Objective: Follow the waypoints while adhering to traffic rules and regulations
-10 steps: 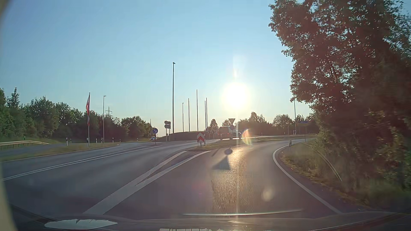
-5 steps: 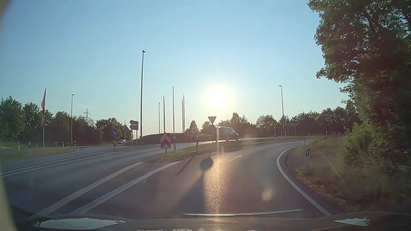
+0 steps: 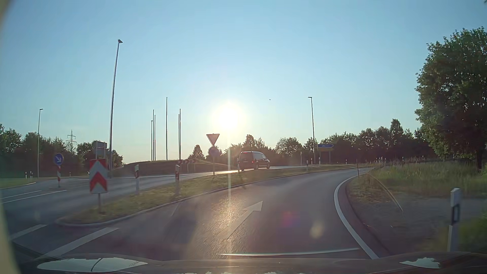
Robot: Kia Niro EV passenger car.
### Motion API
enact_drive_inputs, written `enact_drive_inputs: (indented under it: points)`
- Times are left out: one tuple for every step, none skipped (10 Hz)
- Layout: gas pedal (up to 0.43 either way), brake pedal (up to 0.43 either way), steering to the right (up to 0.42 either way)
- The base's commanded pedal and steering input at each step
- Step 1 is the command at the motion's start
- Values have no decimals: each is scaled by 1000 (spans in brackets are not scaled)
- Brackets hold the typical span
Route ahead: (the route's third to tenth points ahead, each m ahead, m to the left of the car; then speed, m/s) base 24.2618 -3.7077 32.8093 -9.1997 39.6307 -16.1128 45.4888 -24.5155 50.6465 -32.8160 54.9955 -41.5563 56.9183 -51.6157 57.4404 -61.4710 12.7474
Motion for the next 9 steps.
enact_drive_inputs:
  points:
    - [197,18,84]
    - [197,18,84]
    - [197,12,84]
    - [197,18,84]
    - [197,12,86]
    - [197,12,91]
    - [197,18,94]
    - [197,18,97]
    - [197,12,100]
